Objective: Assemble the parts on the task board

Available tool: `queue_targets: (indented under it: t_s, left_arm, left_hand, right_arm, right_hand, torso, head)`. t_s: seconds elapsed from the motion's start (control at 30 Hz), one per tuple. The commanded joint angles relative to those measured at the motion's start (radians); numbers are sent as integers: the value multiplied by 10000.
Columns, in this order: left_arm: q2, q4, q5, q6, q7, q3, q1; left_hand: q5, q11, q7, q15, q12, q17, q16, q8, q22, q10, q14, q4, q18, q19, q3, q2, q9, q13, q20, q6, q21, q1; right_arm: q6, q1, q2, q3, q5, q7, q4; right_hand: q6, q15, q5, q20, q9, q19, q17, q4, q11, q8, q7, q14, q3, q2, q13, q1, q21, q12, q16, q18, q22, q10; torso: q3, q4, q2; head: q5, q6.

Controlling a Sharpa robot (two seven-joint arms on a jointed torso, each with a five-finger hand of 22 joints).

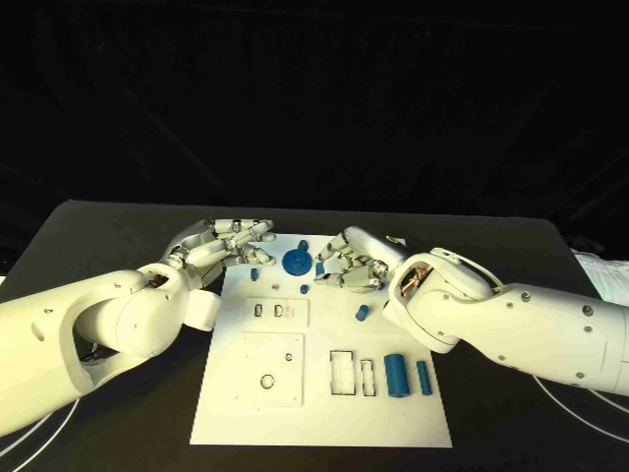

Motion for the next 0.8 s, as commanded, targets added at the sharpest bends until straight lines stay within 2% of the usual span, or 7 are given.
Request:
queue_targets:
  t_s: [0.03,0.23,0.33,0.43,0.53,0.63,0.8]
  left_arm:
    - [81,-88,-34,145,80,3,6]
    - [182,-208,-34,109,98,-5,2]
    - [199,-228,-34,117,109,-6,2]
    - [195,-237,-34,107,128,-6,1]
    - [191,-241,-34,78,153,-6,1]
    - [200,-231,-34,-7,233,-6,1]
    - [235,-219,-34,-57,302,-6,1]
  left_hand:
    - [6,-6,11,-5,23,9,52,66,10,-89,-95,-66,146,-55,-13,31,16,6,-14,-76,-10,-75]
    - [6,-8,9,-7,30,12,54,71,13,-89,-99,-76,148,-58,-11,28,17,7,-13,-76,-7,-70]
    - [6,-8,9,-7,30,12,54,71,13,-89,-99,-76,148,-58,-11,28,17,7,-13,-76,-7,-70]
    - [6,-8,9,-7,30,12,54,71,13,-89,-99,-76,148,-58,-11,28,17,7,-13,-76,-7,-70]
    - [8,-11,6,-8,37,14,55,77,14,-84,-102,-82,150,-60,-6,33,19,8,-13,-71,-5,-66]
    - [7,-11,6,-8,39,15,56,78,15,-83,-102,-82,150,-60,-6,34,19,8,-13,-70,-5,-67]
    - [7,-15,2,-12,48,19,61,85,19,-78,-101,-97,153,-60,-3,29,21,10,-14,-67,0,-56]
  right_arm:
    - [592,-72,335,-54,-1250,-834,-154]
    - [899,-288,1002,-151,-1822,-1011,-366]
    - [932,-410,1238,-195,-2263,-1150,-446]
    - [947,-495,1359,-213,-2598,-1313,-495]
    - [979,-572,1454,-224,-2757,-1426,-530]
    - [1005,-656,1552,-230,-2780,-1458,-563]
    - [1070,-747,1649,-235,-2773,-1503,-615]
  right_hand:
    - [114,-43,76,-64,256,-6,1888,-29,-47,30,-181,875,-15,49,-389,-25,-47,-54,-50,-108,-14,-49]
    - [74,-41,123,-63,259,-2,1855,-49,-38,10,-165,868,-6,47,-416,-45,-48,-97,-70,-110,-10,-68]
    - [66,-40,127,-62,260,1,1849,-49,-35,5,-160,866,-8,43,-428,-57,-47,-112,-74,-111,-6,-76]
    - [58,-36,132,-60,262,3,1848,-46,-30,1,-154,866,-15,33,-436,-81,-46,-125,-75,-112,-3,-81]
    - [55,-34,136,-59,263,3,1847,-47,-28,-1,-153,866,-19,25,-444,-90,-47,-135,-76,-112,-3,-85]
    - [34,-30,156,-57,264,1,1848,-53,-23,-13,-144,867,-27,3,-468,-114,-52,-168,-76,-111,-11,-100]
    - [12,-26,171,-55,263,2,1840,-62,-18,-25,-137,865,-29,-13,-485,-125,-53,-191,-81,-111,-12,-111]
  torso:
    - [-42,26,-64]
    - [-64,49,-67]
    - [-58,52,-69]
    - [-38,22,-56]
    - [-39,31,-49]
    - [-37,8,-58]
    - [-26,37,-47]
  head:
    - [134,-39]
    - [224,-91]
    - [259,-115]
    - [335,-130]
    - [335,-142]
    - [381,-160]
    - [391,-193]
